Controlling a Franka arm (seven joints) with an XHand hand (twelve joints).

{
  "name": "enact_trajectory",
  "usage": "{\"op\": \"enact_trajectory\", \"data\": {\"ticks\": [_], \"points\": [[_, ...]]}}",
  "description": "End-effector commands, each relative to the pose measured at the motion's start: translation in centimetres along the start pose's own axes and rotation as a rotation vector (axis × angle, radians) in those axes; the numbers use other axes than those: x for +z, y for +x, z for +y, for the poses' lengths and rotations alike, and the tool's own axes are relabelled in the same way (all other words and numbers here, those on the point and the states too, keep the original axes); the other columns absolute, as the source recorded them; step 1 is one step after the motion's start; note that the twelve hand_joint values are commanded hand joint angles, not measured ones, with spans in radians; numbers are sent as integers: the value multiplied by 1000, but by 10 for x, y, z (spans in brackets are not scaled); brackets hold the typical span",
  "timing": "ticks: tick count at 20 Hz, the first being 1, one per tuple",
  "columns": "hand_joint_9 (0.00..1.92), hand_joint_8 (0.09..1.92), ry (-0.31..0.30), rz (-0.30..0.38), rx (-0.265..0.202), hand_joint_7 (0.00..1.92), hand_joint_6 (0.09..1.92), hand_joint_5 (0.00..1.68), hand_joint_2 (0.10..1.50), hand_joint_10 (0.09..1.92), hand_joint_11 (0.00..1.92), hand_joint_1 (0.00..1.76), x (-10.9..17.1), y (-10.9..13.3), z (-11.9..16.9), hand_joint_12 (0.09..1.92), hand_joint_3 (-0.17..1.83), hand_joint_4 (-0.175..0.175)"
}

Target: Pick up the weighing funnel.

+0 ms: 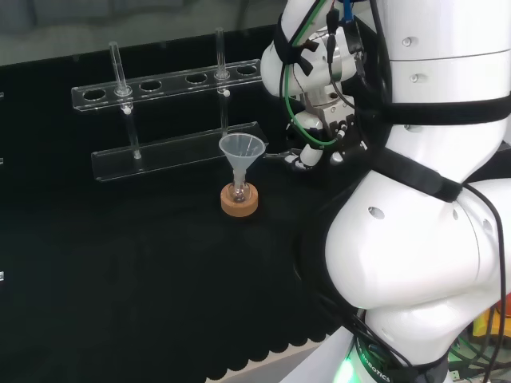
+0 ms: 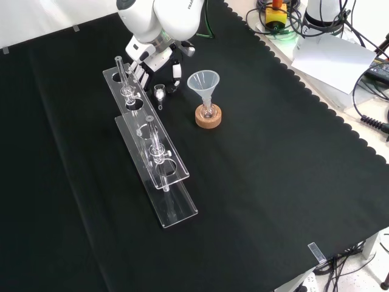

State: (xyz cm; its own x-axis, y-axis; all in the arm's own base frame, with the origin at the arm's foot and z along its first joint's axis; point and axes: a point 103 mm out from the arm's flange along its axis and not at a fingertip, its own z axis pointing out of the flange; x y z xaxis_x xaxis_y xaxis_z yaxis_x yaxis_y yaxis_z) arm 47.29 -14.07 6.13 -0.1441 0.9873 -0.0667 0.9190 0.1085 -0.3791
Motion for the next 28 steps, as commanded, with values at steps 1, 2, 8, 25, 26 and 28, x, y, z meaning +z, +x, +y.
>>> {"op": "enact_trajectory", "data": {"ticks": [1,2,8,25,26,28], "points": [[561,700,8,-1,-1,315,885,578,609,604,247,932,2,-1,0,1366,662,-24],[560,700,7,0,-1,314,885,576,608,604,245,933,2,-1,0,1366,662,-25],[556,704,3,5,-5,310,887,572,606,607,240,935,2,1,1,1368,667,-25],[555,711,22,-8,8,305,923,681,608,617,234,923,6,2,5,1373,683,0],[563,717,8,-15,14,310,965,798,712,622,237,958,6,2,4,1377,587,64],[600,710,-12,-31,24,348,978,985,795,613,257,1023,4,1,3,1366,526,145]]}}
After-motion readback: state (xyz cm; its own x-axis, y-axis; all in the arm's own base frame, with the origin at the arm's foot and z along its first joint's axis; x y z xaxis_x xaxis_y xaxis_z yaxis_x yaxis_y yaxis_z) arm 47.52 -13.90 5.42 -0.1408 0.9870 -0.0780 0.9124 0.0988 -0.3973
